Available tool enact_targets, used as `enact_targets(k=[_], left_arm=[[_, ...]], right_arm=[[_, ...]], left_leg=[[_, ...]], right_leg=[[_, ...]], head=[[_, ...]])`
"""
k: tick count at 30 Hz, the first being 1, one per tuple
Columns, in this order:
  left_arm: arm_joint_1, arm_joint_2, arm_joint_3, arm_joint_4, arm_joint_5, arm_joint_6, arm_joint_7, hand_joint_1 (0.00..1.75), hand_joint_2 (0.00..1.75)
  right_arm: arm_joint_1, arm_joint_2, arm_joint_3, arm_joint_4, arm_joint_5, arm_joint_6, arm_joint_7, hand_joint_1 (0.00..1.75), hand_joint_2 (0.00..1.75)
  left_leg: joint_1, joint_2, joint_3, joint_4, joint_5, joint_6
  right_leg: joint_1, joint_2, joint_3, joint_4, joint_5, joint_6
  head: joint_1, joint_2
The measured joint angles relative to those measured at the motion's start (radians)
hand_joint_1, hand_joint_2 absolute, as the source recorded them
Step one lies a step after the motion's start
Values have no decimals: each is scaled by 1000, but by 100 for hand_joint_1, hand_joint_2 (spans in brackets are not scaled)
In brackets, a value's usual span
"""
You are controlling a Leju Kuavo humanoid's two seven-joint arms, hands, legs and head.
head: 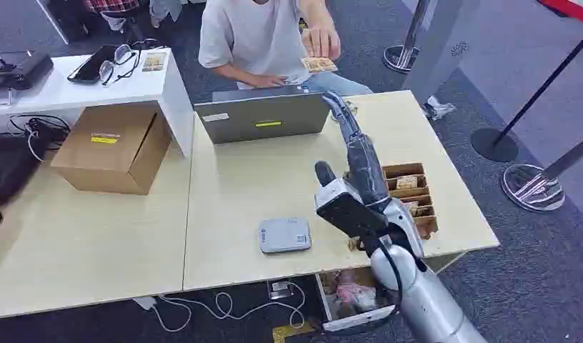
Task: Pass the card to the sensor for recognition and then transmit it.
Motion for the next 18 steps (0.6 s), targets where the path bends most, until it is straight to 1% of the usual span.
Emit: enact_targets(k=[2,3,7,11,13,15,16,18], left_arm=[[0,-1,-1,0,0,0,1,0,0],[0,-2,-2,0,0,-1,1,0,0],[-2,-4,-15,0,-4,-6,2,0,0],[-5,-6,-25,0,5,-6,2,0,0],[-5,-6,-29,0,7,-3,2,0,0],[-6,-7,-32,0,10,-3,2,0,0],[-6,-7,-34,0,10,-3,2,0,0],[-6,-7,-40,0,11,-3,2,0,0]], right_arm=[[-14,-1,0,14,16,-5,7,0,0],[-22,-3,2,22,51,-16,21,0,0],[-92,-15,6,71,248,-62,73,0,0],[-171,-33,6,140,426,-104,102,0,0],[-204,-45,6,175,497,-131,116,0,0],[-236,-57,6,215,541,-153,119,0,0],[-248,-63,6,235,554,-161,122,0,175],[-265,-70,7,272,579,-169,125,0,175]], left_leg=[[0,0,0,0,0,0],[0,0,0,0,0,0],[0,0,0,0,0,0],[0,0,0,0,0,0],[0,0,0,0,0,0],[0,0,0,0,0,0],[0,0,0,0,0,0],[0,0,0,0,0,0]], right_leg=[[0,0,0,0,0,0],[0,0,0,0,0,0],[0,0,-1,0,0,0],[0,0,0,0,0,0],[0,0,0,0,0,0],[0,0,0,0,0,0],[0,0,0,0,0,0],[0,0,0,0,0,0]], head=[[0,0],[0,0],[0,0],[0,0],[0,0],[0,0],[0,0],[0,0]])
